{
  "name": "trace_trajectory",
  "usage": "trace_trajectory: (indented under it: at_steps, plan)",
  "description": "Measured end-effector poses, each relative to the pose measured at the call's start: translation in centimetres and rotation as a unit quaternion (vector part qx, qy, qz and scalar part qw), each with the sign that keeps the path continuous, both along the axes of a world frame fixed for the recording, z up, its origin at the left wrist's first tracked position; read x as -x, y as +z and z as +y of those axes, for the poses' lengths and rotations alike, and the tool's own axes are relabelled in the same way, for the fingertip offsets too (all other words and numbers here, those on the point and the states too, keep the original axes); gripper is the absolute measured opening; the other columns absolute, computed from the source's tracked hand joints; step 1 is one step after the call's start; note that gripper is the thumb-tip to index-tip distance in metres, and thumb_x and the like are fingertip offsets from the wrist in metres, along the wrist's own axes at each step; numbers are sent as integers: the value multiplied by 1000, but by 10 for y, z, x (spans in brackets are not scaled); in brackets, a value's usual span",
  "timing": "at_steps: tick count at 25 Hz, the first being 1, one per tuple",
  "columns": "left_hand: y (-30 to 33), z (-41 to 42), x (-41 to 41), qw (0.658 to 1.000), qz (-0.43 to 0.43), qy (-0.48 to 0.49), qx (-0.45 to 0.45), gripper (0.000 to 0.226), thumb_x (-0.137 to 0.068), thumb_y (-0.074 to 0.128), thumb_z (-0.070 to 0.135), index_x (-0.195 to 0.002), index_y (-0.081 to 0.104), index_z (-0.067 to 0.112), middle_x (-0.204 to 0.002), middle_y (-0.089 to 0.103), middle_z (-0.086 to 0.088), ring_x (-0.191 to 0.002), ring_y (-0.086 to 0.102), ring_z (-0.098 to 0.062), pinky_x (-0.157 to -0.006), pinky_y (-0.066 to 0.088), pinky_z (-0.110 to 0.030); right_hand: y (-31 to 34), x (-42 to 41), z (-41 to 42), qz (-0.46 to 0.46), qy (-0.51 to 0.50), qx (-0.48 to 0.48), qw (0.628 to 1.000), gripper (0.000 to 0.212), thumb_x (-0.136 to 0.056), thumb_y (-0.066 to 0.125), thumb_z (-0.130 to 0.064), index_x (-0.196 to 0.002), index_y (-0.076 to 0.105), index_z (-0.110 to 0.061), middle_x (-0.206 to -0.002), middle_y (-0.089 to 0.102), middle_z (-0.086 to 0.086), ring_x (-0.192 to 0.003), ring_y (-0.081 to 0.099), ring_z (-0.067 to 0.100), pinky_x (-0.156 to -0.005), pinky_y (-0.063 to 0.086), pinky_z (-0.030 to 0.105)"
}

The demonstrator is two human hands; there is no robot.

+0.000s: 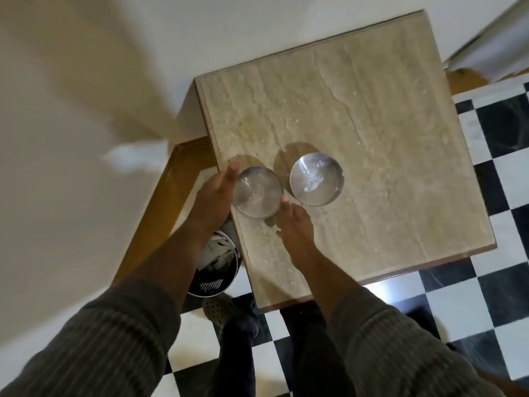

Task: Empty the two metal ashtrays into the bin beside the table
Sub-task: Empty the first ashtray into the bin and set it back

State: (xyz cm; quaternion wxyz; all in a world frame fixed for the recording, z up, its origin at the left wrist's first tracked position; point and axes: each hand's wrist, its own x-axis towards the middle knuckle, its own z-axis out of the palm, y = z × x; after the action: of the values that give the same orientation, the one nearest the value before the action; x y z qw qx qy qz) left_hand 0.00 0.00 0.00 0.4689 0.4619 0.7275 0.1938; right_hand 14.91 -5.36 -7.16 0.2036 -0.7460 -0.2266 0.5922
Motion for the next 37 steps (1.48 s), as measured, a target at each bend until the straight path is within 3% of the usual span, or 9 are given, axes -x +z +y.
trace_trajectory:
  at_steps: [6,9,17,19,23,27,31,33,37]
  plan:
    - [-57,8,-8,988,-85,36,126,78,-93,18,75,-140,55,25,-129,62,-3,-119,53,-20,-96,40,-32,-30,21,16,-42,-48,-18,998,19,-98,52,-27,-105,65,-15,-91,72,2,-84,73,22,-82,63,48]
    - [-63,1,7,979,-117,75,147,105,-74,16,92,-148,50,26,-149,55,-12,-134,53,-28,-113,39,-49,-38,25,16,-70,-35,3,997,27,-90,49,-3,-113,64,-8,-96,69,5,-79,69,18,-74,65,46]
    - [-55,-77,73,930,-187,249,193,73,-90,16,79,-115,66,32,-108,67,6,-94,63,-8,-72,52,-32,-30,59,-17,2,103,52,993,31,-90,56,-3,-121,56,-5,-109,61,8,-95,68,27,-70,66,42]
    - [-60,-101,99,921,-193,266,210,81,-90,17,78,-132,61,24,-121,64,-2,-95,63,-11,-75,56,-36,-31,75,-27,46,146,75,985,38,-91,56,0,-128,53,-3,-121,59,16,-104,67,33,-67,66,36]
    - [-82,-134,144,893,-190,293,284,85,-85,24,84,-134,55,22,-146,56,-15,-124,56,-35,-101,48,-56,-42,108,-45,28,316,95,944,37,-87,63,0,-125,58,2,-117,66,24,-103,69,39,-87,61,54]
    - [-122,-145,185,848,-254,232,404,101,-65,59,83,-145,43,24,-156,45,-17,-136,47,-45,-100,45,-58,-65,128,-60,44,383,104,917,29,-91,65,-3,-120,60,-2,-111,64,15,-103,67,34,-90,60,49]
    - [-158,-135,210,854,-265,51,444,92,-66,84,39,-144,37,23,-151,43,-16,-129,50,-40,-107,44,-58,-78,130,-60,7,546,-87,833,30,-83,77,-15,-106,60,-24,-104,57,-11,-95,60,10,-78,49,19]
    - [-170,-125,211,873,-240,-41,422,104,-57,88,29,-146,34,24,-149,45,-11,-125,52,-33,-105,47,-53,-85,127,-58,-35,617,-216,756,46,-78,81,-18,-120,61,-17,-120,58,0,-108,54,14,-88,42,25]
    - [-190,-123,200,915,-140,-183,331,135,-34,92,52,-151,31,27,-145,50,-1,-127,52,-25,-104,51,-49,-99,128,-53,-98,706,-356,604,51,-70,84,-12,-116,67,-4,-123,66,21,-113,60,41,-90,50,47]
